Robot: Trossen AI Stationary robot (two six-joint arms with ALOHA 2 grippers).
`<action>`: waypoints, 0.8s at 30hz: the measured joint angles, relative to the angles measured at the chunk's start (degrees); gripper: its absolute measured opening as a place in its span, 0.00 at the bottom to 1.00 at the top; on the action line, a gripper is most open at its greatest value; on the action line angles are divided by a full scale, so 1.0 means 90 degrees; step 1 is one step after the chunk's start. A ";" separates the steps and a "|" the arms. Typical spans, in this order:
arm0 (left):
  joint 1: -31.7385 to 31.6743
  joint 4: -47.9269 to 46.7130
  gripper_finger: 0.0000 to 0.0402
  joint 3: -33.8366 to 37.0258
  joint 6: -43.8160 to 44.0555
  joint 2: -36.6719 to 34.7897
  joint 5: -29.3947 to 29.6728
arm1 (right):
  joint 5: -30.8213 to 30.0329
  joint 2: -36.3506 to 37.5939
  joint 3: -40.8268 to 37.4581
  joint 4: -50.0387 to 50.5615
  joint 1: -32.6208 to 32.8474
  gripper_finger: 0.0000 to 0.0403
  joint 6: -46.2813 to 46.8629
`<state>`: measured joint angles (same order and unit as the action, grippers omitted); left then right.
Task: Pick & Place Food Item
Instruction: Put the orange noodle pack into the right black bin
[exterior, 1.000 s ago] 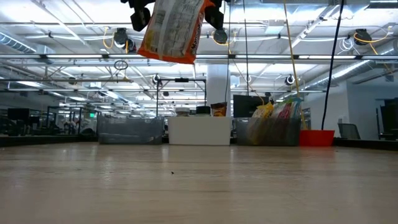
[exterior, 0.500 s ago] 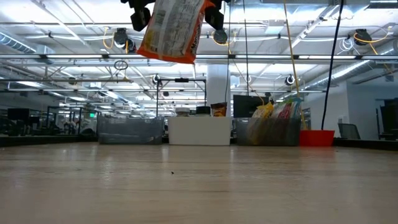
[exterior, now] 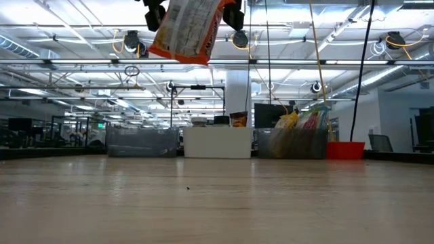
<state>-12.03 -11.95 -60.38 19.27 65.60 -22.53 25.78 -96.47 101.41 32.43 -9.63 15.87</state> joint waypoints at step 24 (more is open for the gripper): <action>-0.0207 0.0588 0.05 -0.0007 0.0045 0.0002 -0.0022 | -0.0033 0.0003 -0.0005 -0.0376 0.0032 0.00 0.0613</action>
<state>-13.90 -6.66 -60.45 19.68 65.63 -22.73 25.48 -96.44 101.36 29.04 -9.34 21.39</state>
